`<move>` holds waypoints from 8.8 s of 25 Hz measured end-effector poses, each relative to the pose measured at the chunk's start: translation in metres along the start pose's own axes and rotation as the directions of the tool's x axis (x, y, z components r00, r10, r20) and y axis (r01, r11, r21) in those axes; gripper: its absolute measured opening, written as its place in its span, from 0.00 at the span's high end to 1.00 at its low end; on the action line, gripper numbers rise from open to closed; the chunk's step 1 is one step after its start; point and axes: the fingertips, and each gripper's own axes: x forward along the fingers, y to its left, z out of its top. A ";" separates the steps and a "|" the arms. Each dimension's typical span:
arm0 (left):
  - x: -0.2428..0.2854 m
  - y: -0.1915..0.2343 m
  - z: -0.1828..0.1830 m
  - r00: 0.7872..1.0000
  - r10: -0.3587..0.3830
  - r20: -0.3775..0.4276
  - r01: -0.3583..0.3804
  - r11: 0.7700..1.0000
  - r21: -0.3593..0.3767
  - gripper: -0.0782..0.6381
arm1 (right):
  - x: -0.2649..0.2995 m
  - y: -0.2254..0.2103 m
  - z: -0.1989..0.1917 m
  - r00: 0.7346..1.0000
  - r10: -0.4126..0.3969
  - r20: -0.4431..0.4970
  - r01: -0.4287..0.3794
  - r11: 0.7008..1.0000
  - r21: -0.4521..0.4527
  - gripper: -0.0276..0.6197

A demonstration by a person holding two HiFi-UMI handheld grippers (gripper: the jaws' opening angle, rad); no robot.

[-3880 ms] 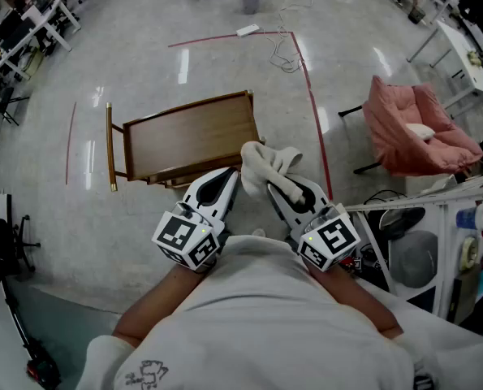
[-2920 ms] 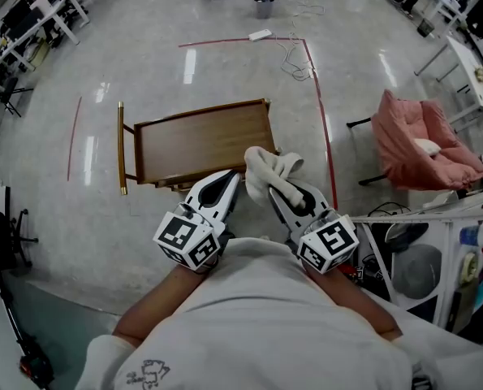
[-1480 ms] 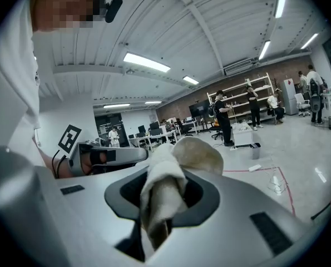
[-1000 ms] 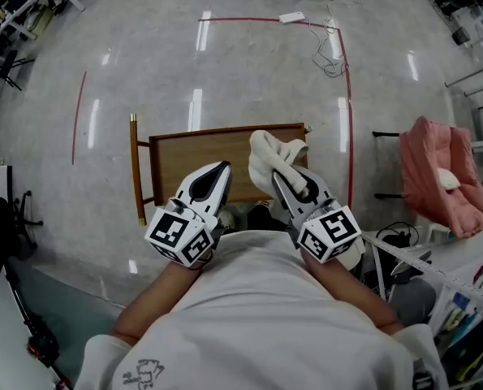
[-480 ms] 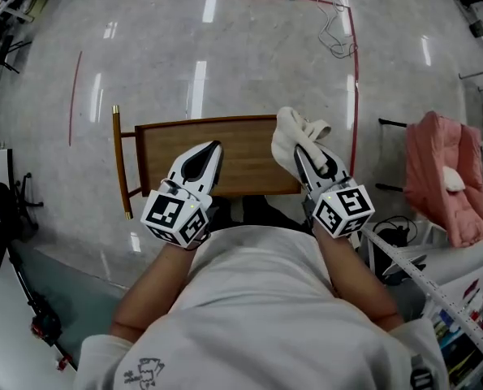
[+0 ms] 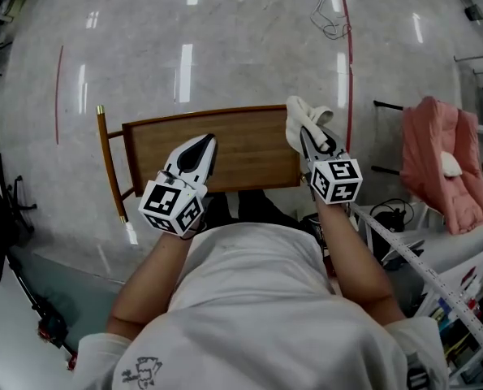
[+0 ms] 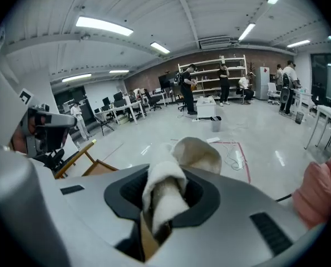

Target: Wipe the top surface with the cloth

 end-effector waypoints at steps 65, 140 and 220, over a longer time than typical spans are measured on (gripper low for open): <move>-0.217 0.281 -0.110 0.963 0.266 -0.032 -0.262 0.908 -0.328 0.88 | 0.342 0.455 -0.123 0.834 0.269 -0.483 -0.415 0.881 -0.226 0.82; -0.075 0.059 -0.132 0.995 -0.011 -0.099 -0.007 0.984 -0.177 0.88 | 0.053 0.037 -0.259 0.778 -0.153 -0.609 0.227 0.973 0.046 0.82; -0.132 0.142 -0.116 0.986 0.146 -0.085 -0.159 0.973 -0.167 0.88 | 0.220 0.153 -0.153 0.847 0.061 -0.529 -0.035 0.998 0.059 0.82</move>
